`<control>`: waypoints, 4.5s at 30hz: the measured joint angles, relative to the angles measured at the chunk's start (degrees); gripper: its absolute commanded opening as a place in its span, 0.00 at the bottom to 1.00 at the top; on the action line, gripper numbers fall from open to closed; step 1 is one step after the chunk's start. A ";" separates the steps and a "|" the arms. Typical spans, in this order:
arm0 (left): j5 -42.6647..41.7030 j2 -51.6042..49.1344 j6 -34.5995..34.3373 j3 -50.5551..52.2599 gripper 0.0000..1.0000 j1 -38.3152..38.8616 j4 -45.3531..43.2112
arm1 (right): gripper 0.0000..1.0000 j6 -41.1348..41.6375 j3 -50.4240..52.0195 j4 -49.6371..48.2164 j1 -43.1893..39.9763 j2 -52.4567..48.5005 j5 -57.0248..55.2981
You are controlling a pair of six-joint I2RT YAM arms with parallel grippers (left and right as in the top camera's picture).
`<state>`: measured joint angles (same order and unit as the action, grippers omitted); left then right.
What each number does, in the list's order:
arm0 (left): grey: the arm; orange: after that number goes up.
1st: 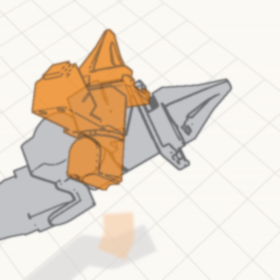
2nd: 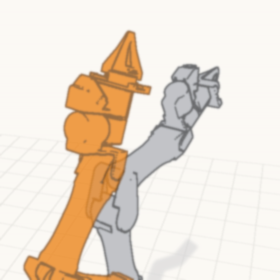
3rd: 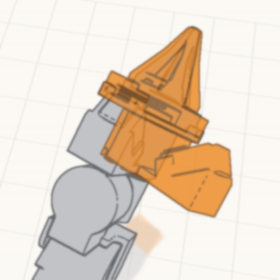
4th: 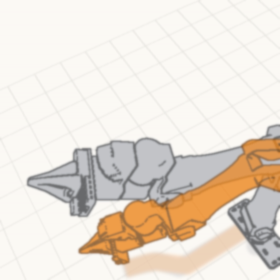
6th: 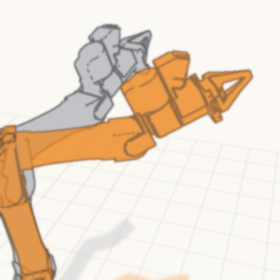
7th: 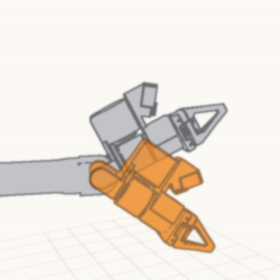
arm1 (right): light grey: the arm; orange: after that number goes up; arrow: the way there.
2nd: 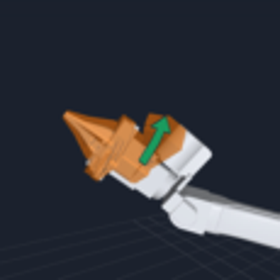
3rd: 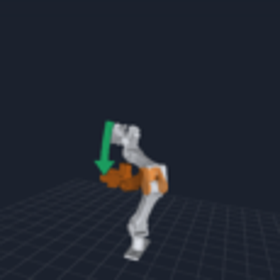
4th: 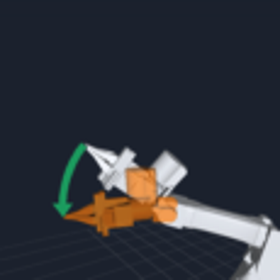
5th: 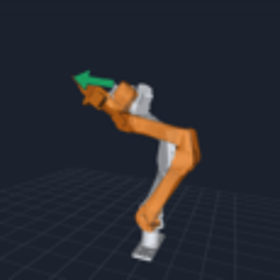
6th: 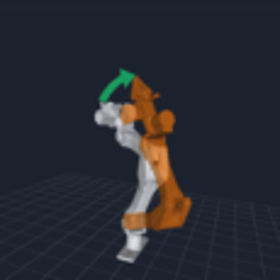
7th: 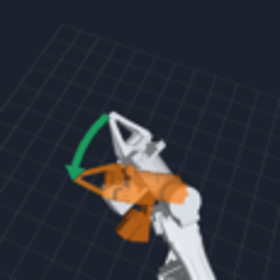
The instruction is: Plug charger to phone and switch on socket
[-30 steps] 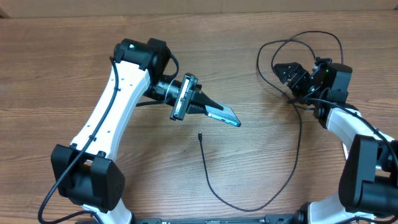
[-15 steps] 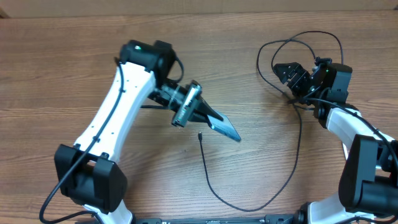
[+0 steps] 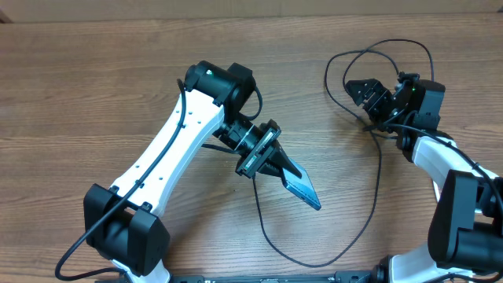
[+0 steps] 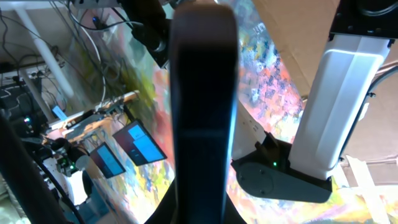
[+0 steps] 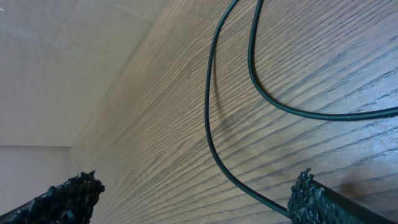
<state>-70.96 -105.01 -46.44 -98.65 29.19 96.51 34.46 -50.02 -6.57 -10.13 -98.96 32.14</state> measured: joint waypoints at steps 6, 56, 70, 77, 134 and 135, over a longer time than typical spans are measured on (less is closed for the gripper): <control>-0.39 0.00 -0.33 0.02 0.04 0.07 0.00 | 1.00 0.00 0.00 -0.04 0.00 0.00 0.00; 75.21 0.00 19.58 12.68 0.04 -7.08 -32.79 | 1.00 0.00 0.00 0.00 0.00 0.00 -0.07; 75.54 0.00 21.35 23.69 0.04 -6.01 -40.17 | 1.00 0.00 0.00 -0.02 0.00 0.00 -0.04; 75.54 0.00 20.85 26.21 0.04 -5.14 -41.97 | 1.00 0.00 0.00 0.00 0.00 0.00 -0.04; 73.35 0.24 18.05 28.98 0.04 -4.26 -48.59 | 1.00 0.02 0.00 0.00 0.00 0.00 -0.02; 73.09 0.24 19.12 28.98 0.04 -4.09 -48.74 | 1.00 0.00 0.00 -0.02 0.00 0.00 -0.04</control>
<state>2.13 -104.77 -27.31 -69.67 25.10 47.77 34.46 -50.02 -6.59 -10.13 -98.96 32.10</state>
